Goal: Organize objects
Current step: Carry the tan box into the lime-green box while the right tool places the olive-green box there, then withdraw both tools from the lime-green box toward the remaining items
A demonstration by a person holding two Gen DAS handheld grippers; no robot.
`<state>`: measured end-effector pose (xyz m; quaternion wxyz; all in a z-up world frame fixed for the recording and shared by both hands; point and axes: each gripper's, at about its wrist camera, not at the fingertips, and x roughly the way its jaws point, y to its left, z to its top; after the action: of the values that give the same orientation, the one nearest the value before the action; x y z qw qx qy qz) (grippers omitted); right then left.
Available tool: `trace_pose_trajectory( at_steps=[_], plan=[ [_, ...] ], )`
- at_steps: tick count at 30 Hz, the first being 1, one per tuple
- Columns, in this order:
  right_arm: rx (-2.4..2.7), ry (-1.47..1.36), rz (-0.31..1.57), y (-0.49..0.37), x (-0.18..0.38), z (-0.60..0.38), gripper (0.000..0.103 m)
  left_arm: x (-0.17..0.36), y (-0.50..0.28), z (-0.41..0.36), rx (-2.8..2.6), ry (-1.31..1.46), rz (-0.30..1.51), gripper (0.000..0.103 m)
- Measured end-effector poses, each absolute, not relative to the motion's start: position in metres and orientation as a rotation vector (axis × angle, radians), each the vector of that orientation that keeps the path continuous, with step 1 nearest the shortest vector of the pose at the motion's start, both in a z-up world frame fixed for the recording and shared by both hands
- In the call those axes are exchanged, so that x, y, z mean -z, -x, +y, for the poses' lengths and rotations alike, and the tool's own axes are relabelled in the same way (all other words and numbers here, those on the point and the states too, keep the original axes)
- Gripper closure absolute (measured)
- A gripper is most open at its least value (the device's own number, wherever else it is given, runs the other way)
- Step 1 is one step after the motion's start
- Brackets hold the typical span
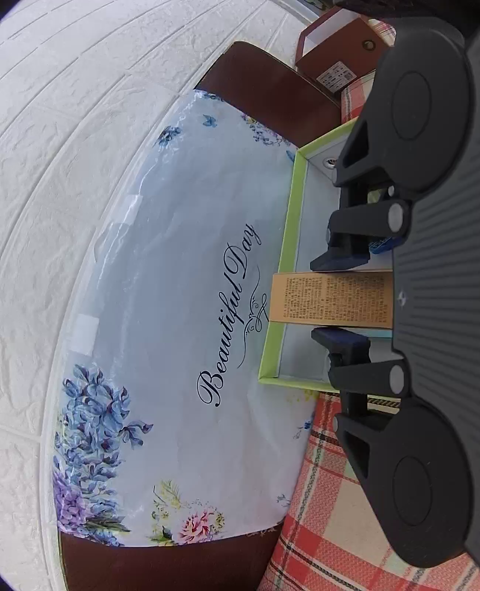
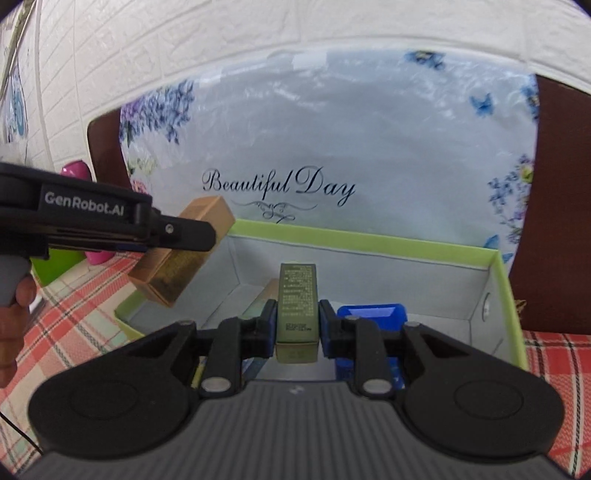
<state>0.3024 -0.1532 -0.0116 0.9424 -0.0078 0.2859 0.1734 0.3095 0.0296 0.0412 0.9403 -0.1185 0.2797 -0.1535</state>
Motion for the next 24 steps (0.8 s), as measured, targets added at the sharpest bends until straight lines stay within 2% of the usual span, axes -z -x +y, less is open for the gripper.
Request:
trace_pose_trajectory(
  at_steps=[1,2,3,5,12,14,24],
  plan=[
    [-0.359,0.026,0.587,-0.306,0.015,-0.151,0.080,-0.040,-0.309,0.031,0.311,0.244,0.546,0.053],
    [-0.368,0.030,0.590,-0.309,0.018,-0.150,0.075,-0.039,-0.309,0.031,0.303,0.242,0.534,0.025],
    [-0.364,0.031,0.595,-0.311,0.021,-0.149,0.055,-0.038,-0.307,0.031,0.284,0.240,0.518,0.012],
    [-0.337,0.035,0.577,-0.309,0.024,-0.152,0.030,-0.038,-0.302,0.034,0.251,0.239,0.488,0.012],
    [-0.291,0.021,0.458,-0.268,0.004,-0.180,0.005,-0.053,-0.270,0.042,0.235,0.270,0.478,0.012],
    [-0.273,0.004,0.419,-0.249,-0.007,-0.189,0.000,-0.061,-0.252,0.042,0.251,0.278,0.462,0.012],
    [-0.230,-0.052,0.383,-0.157,-0.036,-0.224,0.000,-0.087,-0.146,0.031,0.277,0.230,0.449,0.012]
  ],
)
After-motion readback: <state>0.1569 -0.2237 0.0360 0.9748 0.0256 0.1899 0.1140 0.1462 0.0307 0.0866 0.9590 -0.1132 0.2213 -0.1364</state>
